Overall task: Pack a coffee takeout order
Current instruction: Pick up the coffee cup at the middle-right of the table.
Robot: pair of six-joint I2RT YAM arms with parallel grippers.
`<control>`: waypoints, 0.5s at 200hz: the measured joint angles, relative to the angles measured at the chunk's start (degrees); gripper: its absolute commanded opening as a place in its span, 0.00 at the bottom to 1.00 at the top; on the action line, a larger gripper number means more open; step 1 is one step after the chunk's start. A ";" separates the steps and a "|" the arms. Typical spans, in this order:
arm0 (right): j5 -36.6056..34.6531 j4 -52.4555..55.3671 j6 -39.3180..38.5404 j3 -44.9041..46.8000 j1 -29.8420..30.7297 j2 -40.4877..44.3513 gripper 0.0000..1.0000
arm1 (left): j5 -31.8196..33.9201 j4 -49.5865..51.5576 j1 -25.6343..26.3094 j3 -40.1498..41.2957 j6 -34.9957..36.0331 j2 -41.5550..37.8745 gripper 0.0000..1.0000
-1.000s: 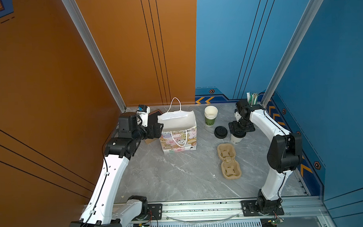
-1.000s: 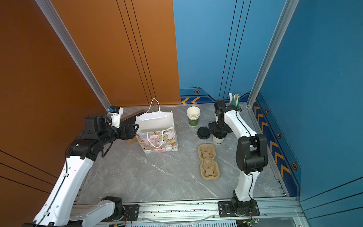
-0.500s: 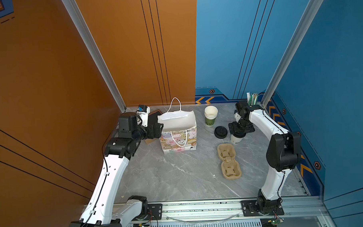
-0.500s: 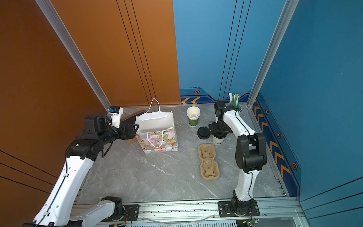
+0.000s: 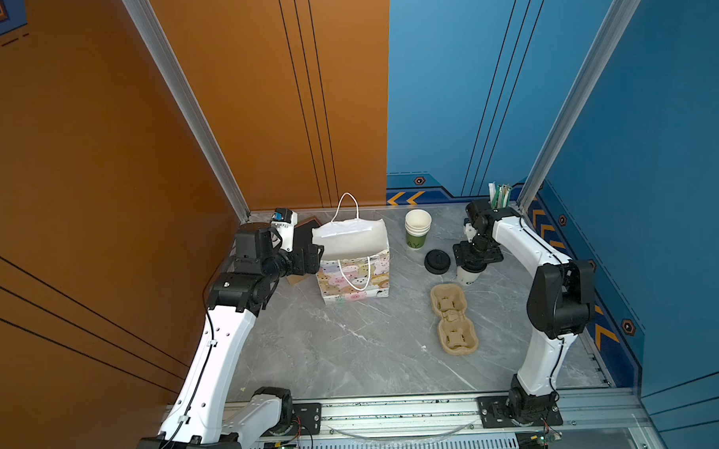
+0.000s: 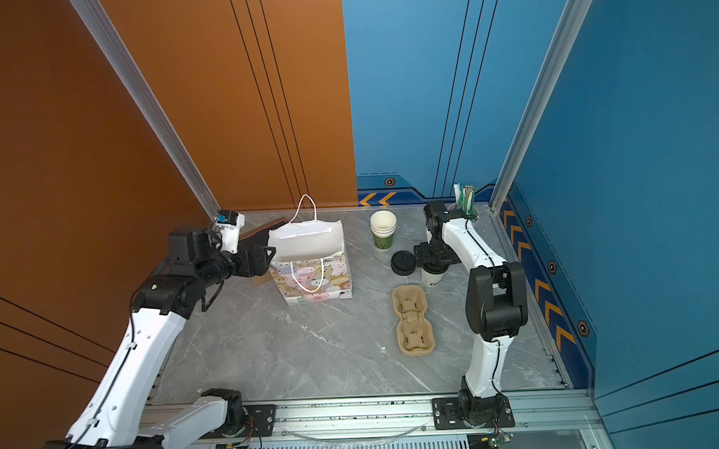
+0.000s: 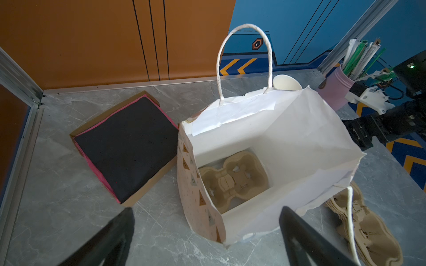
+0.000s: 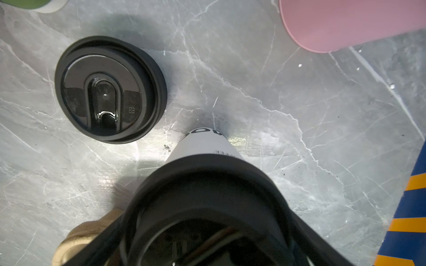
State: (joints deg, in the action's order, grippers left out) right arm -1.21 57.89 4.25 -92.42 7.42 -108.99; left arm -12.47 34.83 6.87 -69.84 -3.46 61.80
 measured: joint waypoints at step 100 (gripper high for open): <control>0.55 0.02 0.02 0.02 0.02 3.02 0.90 | 0.00 0.04 0.00 0.11 -0.26 -0.26 0.98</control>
State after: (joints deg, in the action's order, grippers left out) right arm -0.67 57.91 4.27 -92.40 7.44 -105.97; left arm -12.47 34.87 6.87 -69.73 -3.73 61.54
